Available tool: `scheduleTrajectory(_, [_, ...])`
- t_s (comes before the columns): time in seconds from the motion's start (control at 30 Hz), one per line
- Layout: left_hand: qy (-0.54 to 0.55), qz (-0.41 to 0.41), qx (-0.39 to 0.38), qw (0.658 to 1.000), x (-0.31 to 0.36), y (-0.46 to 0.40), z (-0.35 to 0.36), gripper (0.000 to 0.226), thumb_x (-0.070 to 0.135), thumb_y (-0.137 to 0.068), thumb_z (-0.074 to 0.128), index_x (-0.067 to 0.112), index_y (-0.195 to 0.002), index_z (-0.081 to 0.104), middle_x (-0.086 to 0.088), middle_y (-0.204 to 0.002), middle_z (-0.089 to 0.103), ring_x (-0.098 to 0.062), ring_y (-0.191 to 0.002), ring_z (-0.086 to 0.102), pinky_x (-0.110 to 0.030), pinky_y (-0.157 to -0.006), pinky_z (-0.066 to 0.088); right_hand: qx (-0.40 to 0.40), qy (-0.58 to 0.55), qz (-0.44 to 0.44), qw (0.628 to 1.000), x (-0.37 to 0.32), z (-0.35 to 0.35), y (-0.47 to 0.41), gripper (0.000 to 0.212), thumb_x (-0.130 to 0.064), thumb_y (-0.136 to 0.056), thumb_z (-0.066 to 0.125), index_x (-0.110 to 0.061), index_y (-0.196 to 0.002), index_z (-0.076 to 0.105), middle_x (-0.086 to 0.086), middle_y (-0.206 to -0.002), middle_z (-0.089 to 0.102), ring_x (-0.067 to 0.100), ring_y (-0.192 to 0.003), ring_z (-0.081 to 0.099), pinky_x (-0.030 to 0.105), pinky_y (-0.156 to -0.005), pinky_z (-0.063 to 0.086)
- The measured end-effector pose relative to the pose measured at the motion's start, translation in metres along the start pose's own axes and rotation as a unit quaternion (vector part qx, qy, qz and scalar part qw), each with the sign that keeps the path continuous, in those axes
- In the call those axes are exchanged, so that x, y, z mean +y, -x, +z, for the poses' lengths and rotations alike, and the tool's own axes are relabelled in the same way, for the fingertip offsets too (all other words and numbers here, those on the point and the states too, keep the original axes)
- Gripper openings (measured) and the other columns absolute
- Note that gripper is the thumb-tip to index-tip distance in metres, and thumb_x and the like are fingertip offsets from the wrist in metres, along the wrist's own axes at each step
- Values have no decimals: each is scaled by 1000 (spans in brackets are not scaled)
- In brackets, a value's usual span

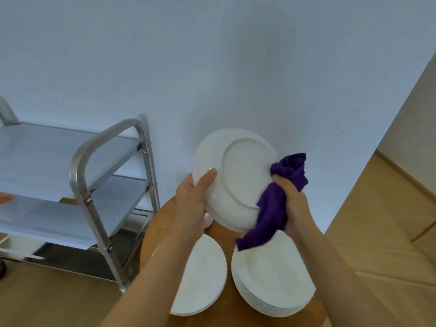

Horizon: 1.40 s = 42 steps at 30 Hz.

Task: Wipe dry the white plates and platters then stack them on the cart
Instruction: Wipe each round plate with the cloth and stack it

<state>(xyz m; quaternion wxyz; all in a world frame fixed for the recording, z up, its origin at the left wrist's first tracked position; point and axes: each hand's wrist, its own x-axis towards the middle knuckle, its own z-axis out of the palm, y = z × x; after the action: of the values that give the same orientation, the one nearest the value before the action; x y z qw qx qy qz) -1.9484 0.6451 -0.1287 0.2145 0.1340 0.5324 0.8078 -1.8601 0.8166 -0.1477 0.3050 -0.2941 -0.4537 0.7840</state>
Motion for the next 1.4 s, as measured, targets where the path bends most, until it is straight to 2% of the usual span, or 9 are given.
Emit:
scheduleTrajectory(0.13, [10, -162, -158, 974, 9, -13, -24, 62, 54, -65, 61, 17, -116, 64, -9, -106, 71, -29, -100, 64, -49, -89, 48, -103, 103, 13, 989, -21, -23, -1, 51, -21, -54, 80, -9, -101, 65, 12, -84, 72, 25, -70, 70, 32, -56, 55])
scheduleTrajectory(0.47, [140, -155, -131, 969, 4, -18, -27, 40, 29, -71, 61, 7, -104, 66, -16, -92, 73, -31, -79, 70, -43, -67, 59, -3, 266, -127, 956, -5, -11, 16, 97, -63, -49, 73, -23, -131, 38, 3, -112, 60, 23, -96, 63, 45, -82, 53])
scheduleTrajectory(0.57, [148, -148, -122, 970, 6, -15, -20, 53, 35, -73, 60, 9, -120, 60, -18, -111, 68, -37, -101, 64, -53, -88, 50, 9, 226, -167, 960, 17, -1, 33, 66, -54, -55, 67, -26, -112, 48, 4, -98, 62, 16, -82, 64, 29, -70, 54])
scheduleTrajectory(0.67, [154, -113, -75, 979, 4, -5, 1, 61, 37, -72, 60, 9, -126, 54, -17, -112, 67, -35, -99, 64, -46, -79, 53, 25, 170, -190, 967, 38, 16, 46, 48, -42, -64, 62, -32, -109, 48, 4, -98, 62, 15, -80, 62, 15, -59, 46])
scheduleTrajectory(0.8, [29, -32, 15, 999, 2, 15, 28, 29, 32, -87, 59, 15, -109, 58, -8, -97, 69, -27, -89, 65, -44, -77, 54, 15, 130, -170, 977, 52, 30, 57, 79, -52, -58, 66, -27, -128, 37, -1, -108, 58, 13, -90, 60, 17, -62, 47])
scheduleTrajectory(0.97, [-168, 18, -53, 984, 8, 39, 26, 20, 32, -90, 57, 31, -74, 45, 16, -54, 62, -1, -58, 62, -9, -39, 40, 46, 66, -79, 994, 18, 27, 33, 78, -56, -66, 68, -33, -134, 40, 0, -120, 57, 25, -108, 57, 46, -92, 48])
scheduleTrajectory(1.2, [-178, 20, -45, 983, 1, 30, 36, 15, 36, -86, 61, 22, -91, 62, -2, -84, 69, -18, -79, 66, -29, -67, 56, -41, 111, -114, 986, 16, 59, 44, 61, -73, -61, 51, -46, -116, 53, -5, -108, 67, 19, -100, 65, 47, -90, 52])
scheduleTrajectory(1.3, [-185, 40, -12, 982, 2, 27, 33, 13, 38, -87, 60, 29, -77, 57, 9, -64, 66, -9, -63, 65, -16, -49, 49, -66, 124, -119, 983, 19, 61, 51, 44, -61, -79, 53, -39, -117, 54, -3, -108, 66, 19, -99, 64, 47, -90, 52])
scheduleTrajectory(1.4, [-181, 35, 8, 983, 6, 22, 32, 16, 38, -87, 60, 22, -86, 63, -7, -83, 70, -23, -80, 68, -33, -66, 57, -75, 137, -164, 974, 30, 61, 61, 35, -47, -84, 56, -32, -116, 55, 2, -109, 65, 20, -100, 63, 45, -91, 52])
